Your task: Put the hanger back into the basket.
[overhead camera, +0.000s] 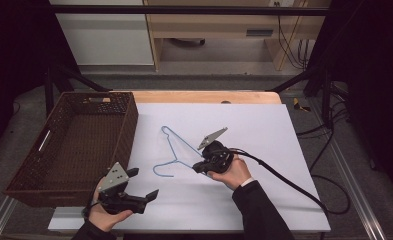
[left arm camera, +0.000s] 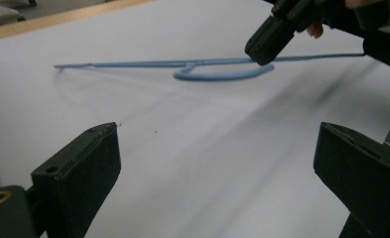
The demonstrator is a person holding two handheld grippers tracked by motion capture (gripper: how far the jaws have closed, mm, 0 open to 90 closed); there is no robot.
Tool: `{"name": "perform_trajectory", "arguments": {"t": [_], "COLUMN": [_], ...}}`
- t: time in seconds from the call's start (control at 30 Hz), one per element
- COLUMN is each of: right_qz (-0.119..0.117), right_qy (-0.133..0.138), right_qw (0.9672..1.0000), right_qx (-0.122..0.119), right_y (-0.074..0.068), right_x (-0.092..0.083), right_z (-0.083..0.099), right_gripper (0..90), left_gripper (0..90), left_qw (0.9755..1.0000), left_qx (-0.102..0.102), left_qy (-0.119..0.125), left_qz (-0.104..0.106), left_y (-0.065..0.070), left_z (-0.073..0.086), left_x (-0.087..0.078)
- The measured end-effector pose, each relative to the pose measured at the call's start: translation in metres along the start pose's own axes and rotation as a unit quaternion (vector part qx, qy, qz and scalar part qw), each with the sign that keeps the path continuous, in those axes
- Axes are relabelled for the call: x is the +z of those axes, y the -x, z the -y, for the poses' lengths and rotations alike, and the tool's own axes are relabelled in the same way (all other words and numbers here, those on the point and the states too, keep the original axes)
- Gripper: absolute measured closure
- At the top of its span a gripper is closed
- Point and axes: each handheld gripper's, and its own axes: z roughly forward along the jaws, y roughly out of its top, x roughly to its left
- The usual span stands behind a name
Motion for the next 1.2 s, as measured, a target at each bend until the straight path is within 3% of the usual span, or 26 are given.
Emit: {"name": "perform_trajectory", "arguments": {"t": [0.2, 0.5, 0.6, 0.83, 1.2], "right_qz": [0.0, -0.002, -0.001, -0.003, -0.004], "right_qy": [0.001, 0.007, 0.009, 0.013, 0.021], "right_qw": [1.0, 1.0, 0.9999, 0.9999, 0.9997], "right_qx": [0.004, 0.004, 0.003, 0.005, 0.009], "right_y": [0.0, 0.0, -0.001, 0.0, 0.001], "right_x": [-0.001, -0.003, -0.004, -0.005, -0.006], "right_z": [0.002, 0.002, 0.003, 0.005, 0.008], "right_gripper": [87.8, 87.7, 87.8, 87.7, 87.8], "left_gripper": [7.2, 18.3, 22.3, 31.3, 38.3], "left_qw": [0.9998, 0.9997, 0.9998, 0.9992, 0.9988], "left_qx": [-0.002, -0.02, -0.018, -0.029, -0.034], "left_qy": [-0.017, -0.007, 0.0, 0.023, 0.033], "left_qz": [0.008, 0.015, 0.012, 0.013, 0.01], "left_y": [0.002, -0.008, -0.008, -0.009, -0.011], "left_z": [0.003, -0.004, -0.009, -0.016, -0.016], "left_x": [0.025, 0.043, 0.049, 0.056, 0.065]}}
